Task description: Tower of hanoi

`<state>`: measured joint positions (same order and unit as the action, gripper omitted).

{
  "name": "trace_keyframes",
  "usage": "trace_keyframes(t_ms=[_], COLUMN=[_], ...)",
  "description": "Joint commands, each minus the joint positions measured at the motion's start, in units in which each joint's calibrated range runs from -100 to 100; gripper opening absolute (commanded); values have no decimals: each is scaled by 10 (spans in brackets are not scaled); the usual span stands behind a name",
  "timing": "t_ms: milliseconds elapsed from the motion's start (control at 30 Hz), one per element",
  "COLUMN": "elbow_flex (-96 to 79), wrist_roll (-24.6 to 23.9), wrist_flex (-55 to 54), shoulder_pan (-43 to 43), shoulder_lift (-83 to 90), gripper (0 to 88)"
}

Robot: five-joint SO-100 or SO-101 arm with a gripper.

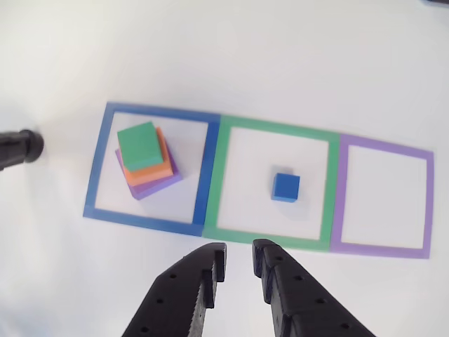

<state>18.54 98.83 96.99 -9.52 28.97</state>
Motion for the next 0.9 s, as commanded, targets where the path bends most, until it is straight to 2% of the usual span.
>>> trace_keyframes(t_ms=[0,133,300,567,633,867], elbow_flex=[30,-46,-229,-492,-568,-867], wrist_roll=[-31,12,12,12,12,12], wrist_flex=[27,-3,-116,-302,-371,-720], shoulder_pan=[45,90,141,179,184,192], shoulder_lift=[35,66,133,216,234,266], gripper=[0,0,22,156,169,230])
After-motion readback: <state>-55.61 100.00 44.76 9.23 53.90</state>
